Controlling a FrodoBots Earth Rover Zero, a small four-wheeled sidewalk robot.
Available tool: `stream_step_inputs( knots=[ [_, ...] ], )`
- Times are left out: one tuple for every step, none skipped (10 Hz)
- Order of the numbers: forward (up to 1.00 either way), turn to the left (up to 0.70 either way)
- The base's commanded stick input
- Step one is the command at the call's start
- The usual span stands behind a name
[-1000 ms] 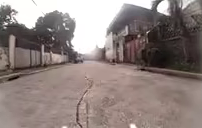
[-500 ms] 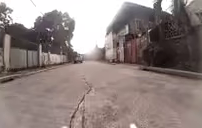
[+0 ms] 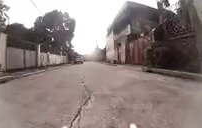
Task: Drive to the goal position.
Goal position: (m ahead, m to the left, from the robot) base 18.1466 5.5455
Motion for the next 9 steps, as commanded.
stream_step_inputs(
  knots=[
    [0.7, 0.01],
    [0.7, 0.01],
    [0.7, 0.01],
    [0.7, 0.01],
    [0.7, 0.01],
    [0.7, 0.01],
    [0.7, 0.01],
    [0.7, 0.01],
    [0.7, 0.01]
  ],
)
